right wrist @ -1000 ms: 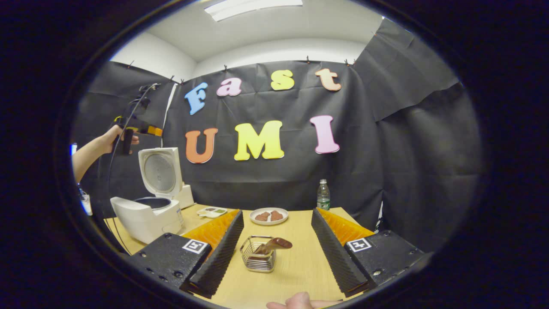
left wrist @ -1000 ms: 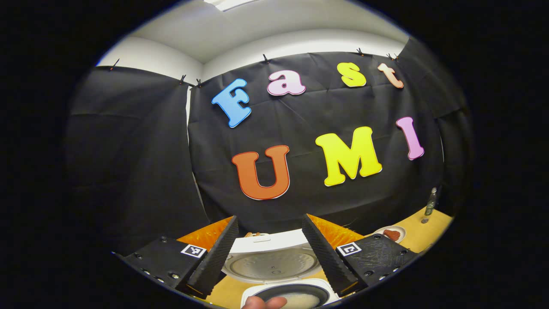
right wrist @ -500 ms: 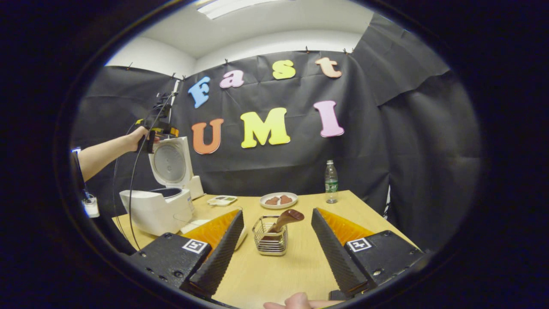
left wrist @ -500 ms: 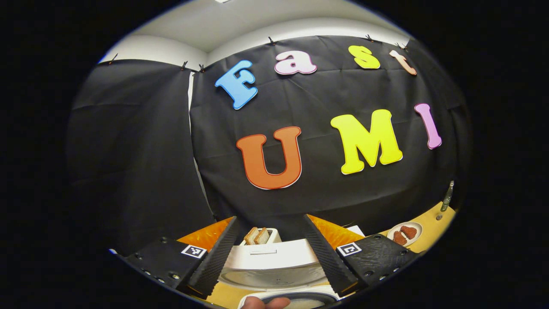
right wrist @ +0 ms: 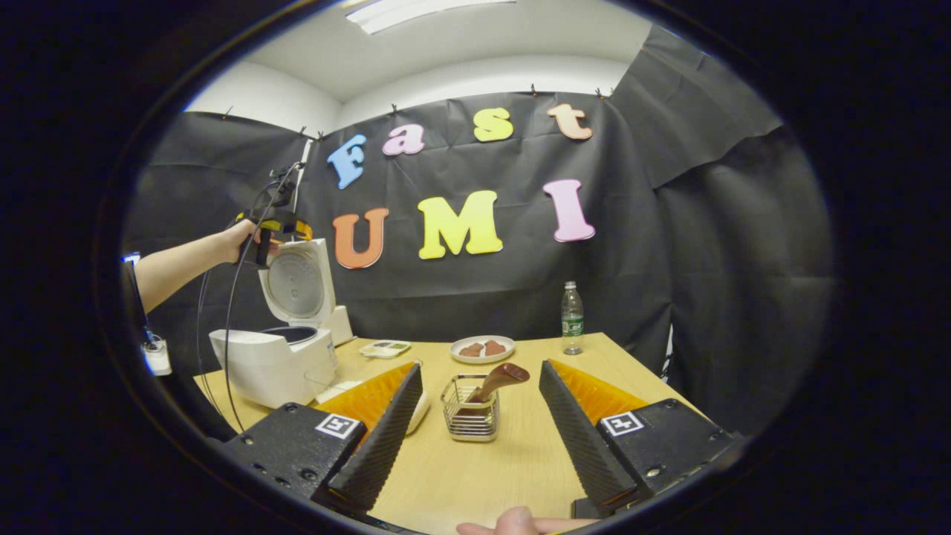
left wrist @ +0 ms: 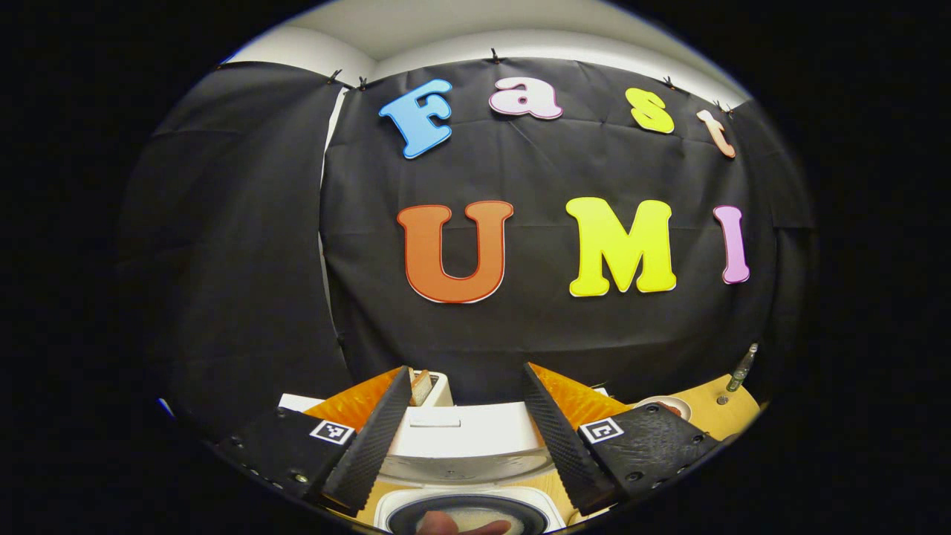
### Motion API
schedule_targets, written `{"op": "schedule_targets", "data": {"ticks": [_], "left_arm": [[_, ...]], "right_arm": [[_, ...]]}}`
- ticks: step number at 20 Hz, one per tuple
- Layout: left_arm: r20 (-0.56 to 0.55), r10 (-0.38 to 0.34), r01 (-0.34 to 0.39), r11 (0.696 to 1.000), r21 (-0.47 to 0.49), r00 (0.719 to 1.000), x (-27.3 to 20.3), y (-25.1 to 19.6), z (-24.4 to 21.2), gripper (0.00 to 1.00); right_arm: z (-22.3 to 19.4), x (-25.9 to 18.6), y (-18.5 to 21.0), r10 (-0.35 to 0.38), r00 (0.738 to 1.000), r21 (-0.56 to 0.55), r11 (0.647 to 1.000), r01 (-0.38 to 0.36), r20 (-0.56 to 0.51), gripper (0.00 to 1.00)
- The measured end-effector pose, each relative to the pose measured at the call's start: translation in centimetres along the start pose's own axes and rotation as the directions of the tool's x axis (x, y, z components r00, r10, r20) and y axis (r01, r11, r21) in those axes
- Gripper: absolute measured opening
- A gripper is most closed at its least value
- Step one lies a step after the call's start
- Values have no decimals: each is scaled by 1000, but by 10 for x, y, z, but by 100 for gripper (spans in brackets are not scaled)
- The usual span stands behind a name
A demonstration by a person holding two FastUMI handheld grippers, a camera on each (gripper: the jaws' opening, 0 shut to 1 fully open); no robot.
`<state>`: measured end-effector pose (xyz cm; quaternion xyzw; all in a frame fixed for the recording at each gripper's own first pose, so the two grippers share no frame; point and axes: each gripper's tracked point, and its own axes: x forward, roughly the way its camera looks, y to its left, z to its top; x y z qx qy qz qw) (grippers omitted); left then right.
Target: Close the left gripper, press the button to open the rice cooker; take a wooden spoon from the chopstick holder with the right hand, scoop a spoonful of rice and pour it into the rice cooker, then put the wooden spoon back into the chopstick holder.
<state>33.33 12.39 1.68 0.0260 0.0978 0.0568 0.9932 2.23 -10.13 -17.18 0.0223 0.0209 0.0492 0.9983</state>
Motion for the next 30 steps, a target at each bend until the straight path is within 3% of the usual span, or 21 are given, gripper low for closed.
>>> {"op": "schedule_targets", "data": {"ticks": [9, 11, 13, 14, 15, 18, 22, 30], "left_arm": [[-172, -15, 11, 1000, -27, 985, -63, -7, -33, 95], [-265, -46, 28, 997, -71, 963, -76, -11, -66, 95], [-378, -97, 30, 984, -178, 921, -90, -17, -113, 95], [-423, -65, -18, 982, -189, 904, -103, -14, -126, 94], [-415, -85, 4, 981, -193, 906, -115, -12, -126, 94], [-397, -105, 38, 984, -173, 912, -127, -17, -142, 96], [-452, -125, 46, 982, -182, 883, -149, -17, -163, 96], [-541, -98, 58, 994, -90, 835, -165, -21, -202, 96]], "right_arm": [[12, -24, 18, 30, 999, 1, 1000, -30, 26, 100], [13, -30, 24, 43, 999, 14, 999, -44, 27, 99], [15, -39, 26, 48, 998, 14, 999, -48, 33, 100], [15, -42, 27, 49, 998, 9, 999, -50, 36, 100], [17, -47, 27, 47, 998, 1, 999, -47, 40, 100], [18, -57, 25, 38, 998, -23, 999, -37, 45, 98], [14, -61, 31, 47, 998, -13, 999, -46, 35, 100], [4, -69, 40, 68, 998, 5, 998, -68, 20, 100]]}}
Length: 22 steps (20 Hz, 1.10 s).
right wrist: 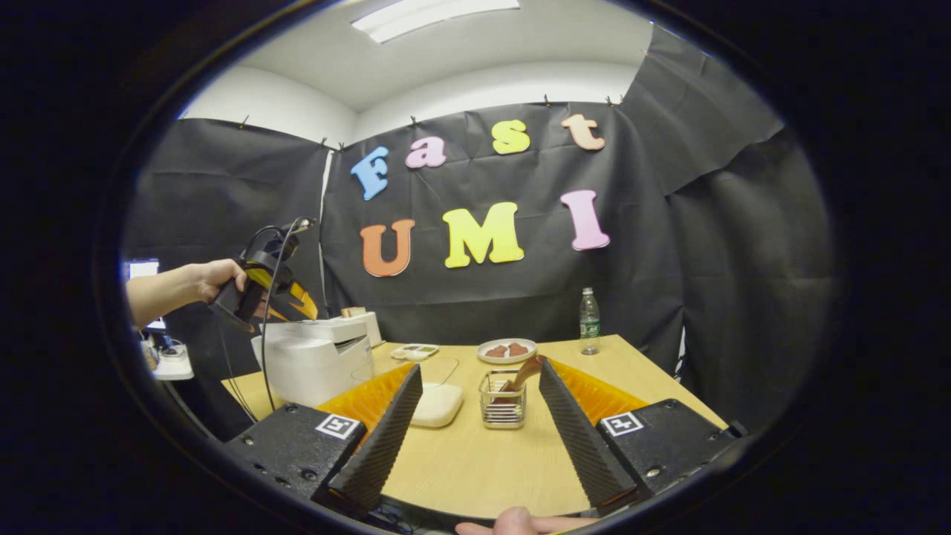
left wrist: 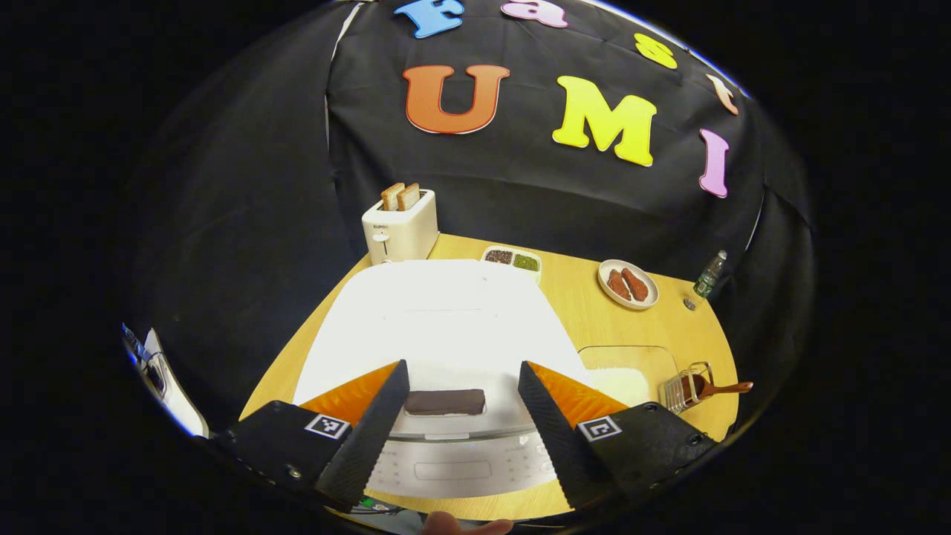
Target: Close the left gripper, press the button to open the rice cooker; take a wooden spoon from the chopstick holder with the right hand, scoop a spoonful of rice and pour it into the rice cooker, then put the wooden spoon back into the chopstick holder.
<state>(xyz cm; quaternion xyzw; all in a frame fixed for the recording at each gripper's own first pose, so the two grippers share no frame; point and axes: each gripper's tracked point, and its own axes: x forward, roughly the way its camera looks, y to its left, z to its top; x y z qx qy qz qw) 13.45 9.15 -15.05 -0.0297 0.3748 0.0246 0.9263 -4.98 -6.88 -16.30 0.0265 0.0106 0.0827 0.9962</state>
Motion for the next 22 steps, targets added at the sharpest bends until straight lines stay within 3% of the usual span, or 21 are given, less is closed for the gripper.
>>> {"op": "schedule_targets", "data": {"ticks": [8, 16, 22], "left_arm": [[-48, 16, -16, 1000, 2, 999, 3, 3, -29, 96], [4, 10, -10, 1000, 20, 1000, 3, 3, -33, 98], [65, 30, -30, 1000, 2, 997, 2, 4, -24, 97]], "right_arm": [[-6, 2, -2, 4, 1000, 34, 999, -4, -12, 100], [-17, 9, 16, 55, 998, 63, 997, -54, -26, 100], [-9, 9, 6, 15, 1000, 19, 1000, -14, -14, 100]]}}
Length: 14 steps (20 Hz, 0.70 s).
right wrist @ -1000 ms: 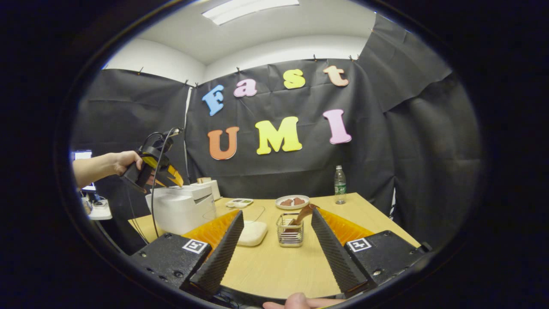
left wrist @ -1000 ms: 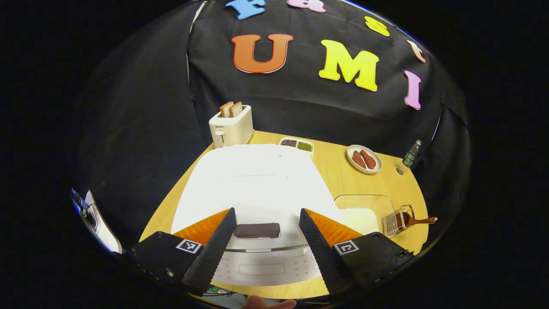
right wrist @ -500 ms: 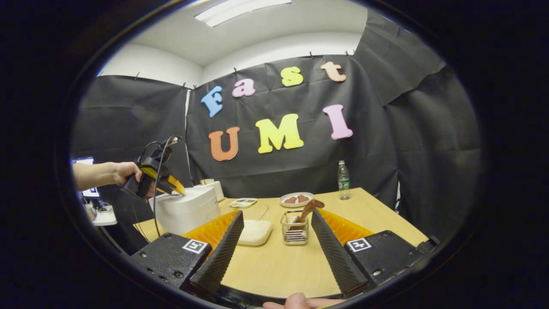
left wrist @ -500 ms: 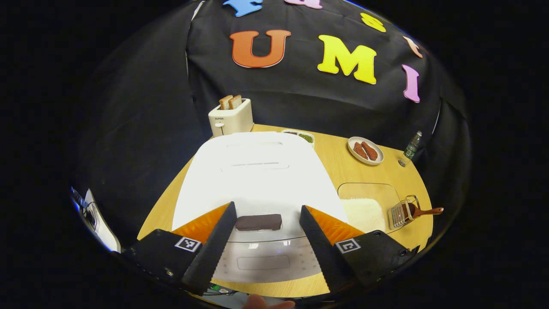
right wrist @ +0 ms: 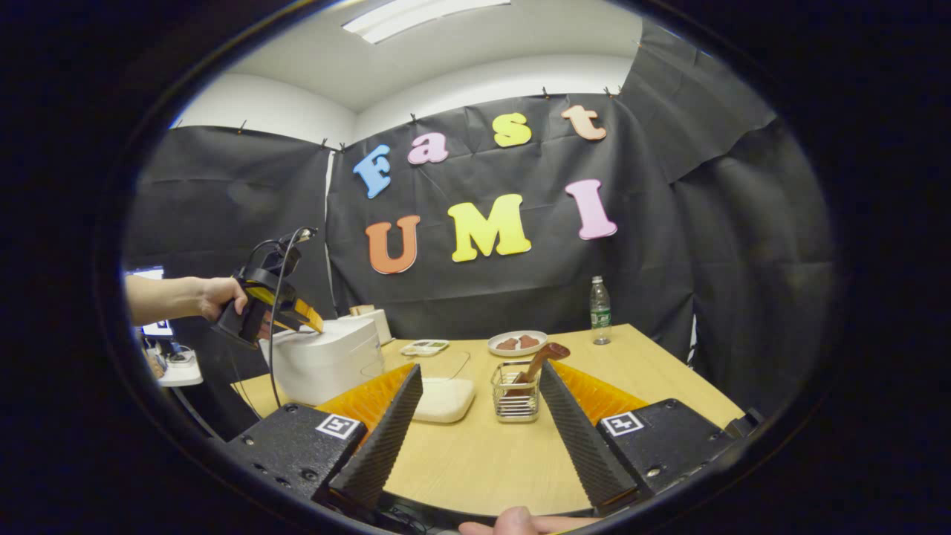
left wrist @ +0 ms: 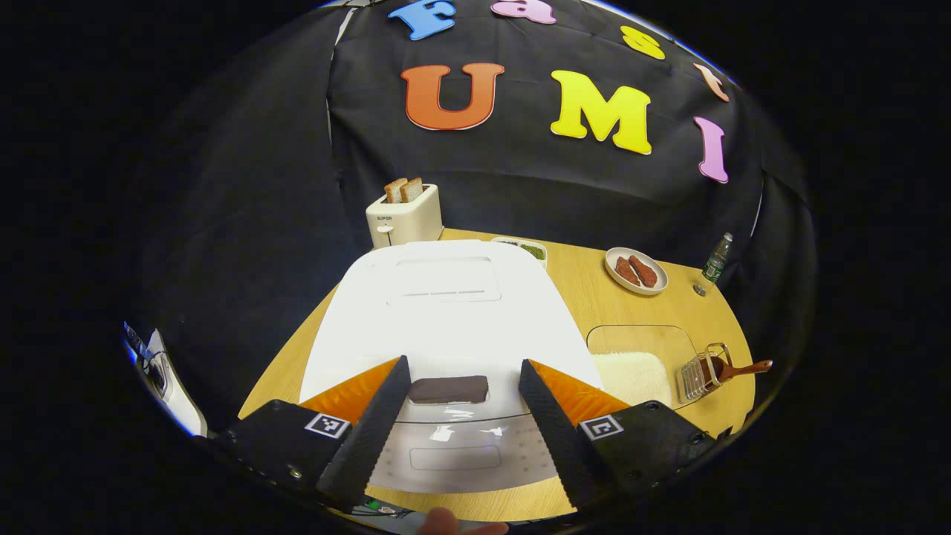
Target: Close the left gripper, press the button to open the rice cooker; take a wooden spoon from the chopstick holder with the right hand, scoop a spoonful of rice and pour it into the rice cooker, then put the wooden spoon back into the chopstick holder.
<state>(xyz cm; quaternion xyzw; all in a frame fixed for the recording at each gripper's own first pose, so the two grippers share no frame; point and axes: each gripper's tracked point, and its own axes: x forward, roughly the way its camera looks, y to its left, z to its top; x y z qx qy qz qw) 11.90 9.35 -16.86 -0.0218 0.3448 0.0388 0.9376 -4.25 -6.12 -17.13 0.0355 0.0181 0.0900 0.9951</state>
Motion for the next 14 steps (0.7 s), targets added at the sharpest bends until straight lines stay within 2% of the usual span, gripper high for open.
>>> {"op": "schedule_targets", "data": {"ticks": [1, 4, 7, 9, 10, 14], "left_arm": [[18, -5, 5, 1000, -19, 1000, 0, 0, 4, 97], [36, -18, 20, 998, -64, 999, -1, 1, 5, 96], [55, 0, 3, 999, -53, 998, -5, 6, 13, 92], [118, 0, 6, 999, -49, 993, -15, 1, 32, 92], [157, -4, 10, 999, -40, 988, -12, -3, 44, 92], [315, -34, 39, 999, -10, 948, -68, -16, 87, 92]], "right_arm": [[3, 1, 1, -3, 1000, -3, 1000, 3, 0, 98], [11, 4, 2, -15, 1000, -10, 1000, 16, 17, 100], [15, 9, 11, -12, 1000, -9, 1000, 12, 28, 99], [20, 13, 16, -11, 999, -17, 1000, 11, 37, 100], [22, 16, 16, -14, 999, -26, 1000, 15, 42, 100], [48, 24, 19, -31, 997, -30, 999, 33, 75, 99]]}}
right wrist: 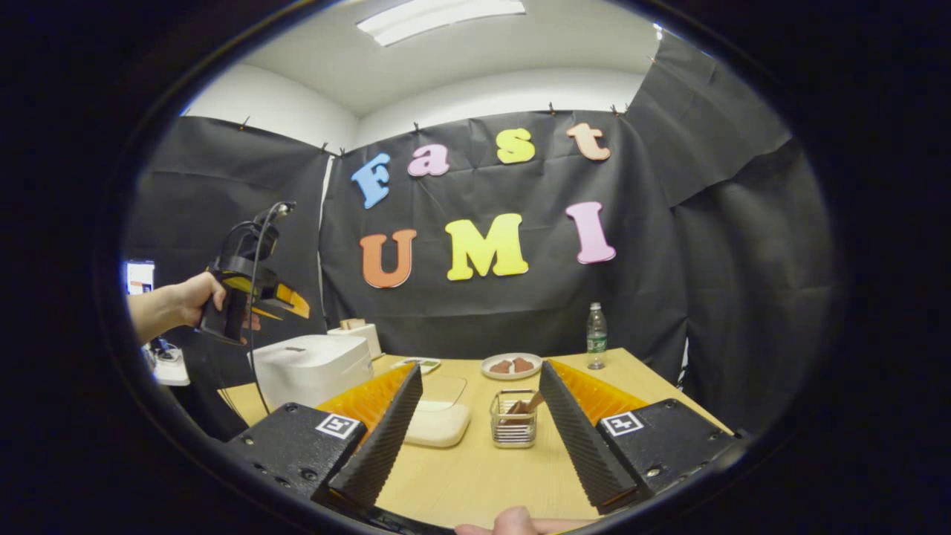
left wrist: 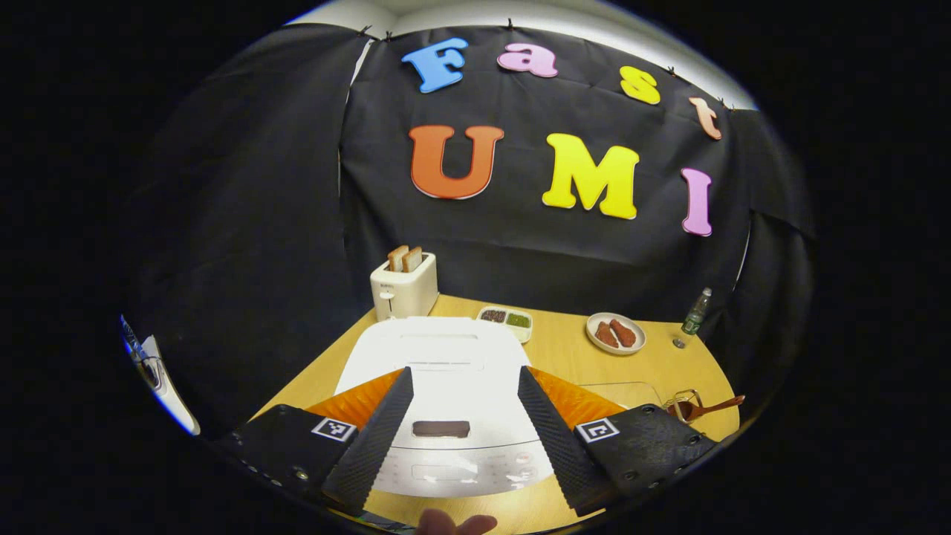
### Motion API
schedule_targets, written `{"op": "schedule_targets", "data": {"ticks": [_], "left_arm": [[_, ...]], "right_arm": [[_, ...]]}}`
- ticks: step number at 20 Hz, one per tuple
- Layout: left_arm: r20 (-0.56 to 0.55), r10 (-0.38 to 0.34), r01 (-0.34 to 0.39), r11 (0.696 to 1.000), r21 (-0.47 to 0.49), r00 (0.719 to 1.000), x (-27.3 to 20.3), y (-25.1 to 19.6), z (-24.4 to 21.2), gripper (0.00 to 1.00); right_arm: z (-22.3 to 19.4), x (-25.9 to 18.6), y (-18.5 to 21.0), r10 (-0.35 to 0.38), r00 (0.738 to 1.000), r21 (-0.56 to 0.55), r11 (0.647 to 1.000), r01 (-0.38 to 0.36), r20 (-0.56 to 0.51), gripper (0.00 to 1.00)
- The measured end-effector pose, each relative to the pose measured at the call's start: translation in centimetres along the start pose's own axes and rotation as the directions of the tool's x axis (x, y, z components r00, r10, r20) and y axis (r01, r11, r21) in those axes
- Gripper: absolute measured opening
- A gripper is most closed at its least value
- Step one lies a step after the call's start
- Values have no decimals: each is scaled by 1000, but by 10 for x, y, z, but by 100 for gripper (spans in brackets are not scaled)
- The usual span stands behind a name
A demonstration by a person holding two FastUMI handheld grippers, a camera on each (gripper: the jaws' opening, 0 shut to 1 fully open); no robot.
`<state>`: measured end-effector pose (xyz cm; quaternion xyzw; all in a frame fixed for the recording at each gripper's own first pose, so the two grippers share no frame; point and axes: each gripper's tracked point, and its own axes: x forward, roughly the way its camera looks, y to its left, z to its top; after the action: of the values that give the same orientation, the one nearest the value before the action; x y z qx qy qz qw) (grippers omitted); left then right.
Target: Close the left gripper, press the button to open the rice cooker; take a wooden spoon from the chopstick holder with the right hand, scoop a spoonful of rice and pour it into the rice cooker, then put the wooden spoon back into the chopstick holder.
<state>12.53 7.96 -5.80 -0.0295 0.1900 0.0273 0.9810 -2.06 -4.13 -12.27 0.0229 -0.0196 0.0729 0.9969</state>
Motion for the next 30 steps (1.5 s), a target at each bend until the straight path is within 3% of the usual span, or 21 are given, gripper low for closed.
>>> {"op": "schedule_targets", "data": {"ticks": [4, 7, 11, 19, 24, 30], "left_arm": [[206, -53, 52, 999, 9, 977, -52, -21, 49, 92], [296, -98, 85, 995, 56, 950, -81, -35, 52, 92], [316, -131, 99, 988, 115, 940, -105, -55, 23, 94], [381, -208, 177, 977, 115, 901, -153, -88, -4, 93], [442, -216, 180, 976, 123, 871, -178, -98, 5, 93], [458, -204, 150, 977, 152, 865, -186, -99, 1, 94]], "right_arm": [[44, 8, -8, -56, 996, -10, 998, 57, 73, 100], [76, 12, -14, -106, 987, -3, 994, 107, 119, 99], [110, 8, -19, -154, 975, -13, 987, 158, 160, 98], [112, -9, -2, -161, 979, -71, 983, 171, 128, 100], [120, -16, 12, -149, 983, -107, 981, 160, 105, 100], [123, -19, 21, -140, 983, -101, 983, 152, 117, 100]]}}
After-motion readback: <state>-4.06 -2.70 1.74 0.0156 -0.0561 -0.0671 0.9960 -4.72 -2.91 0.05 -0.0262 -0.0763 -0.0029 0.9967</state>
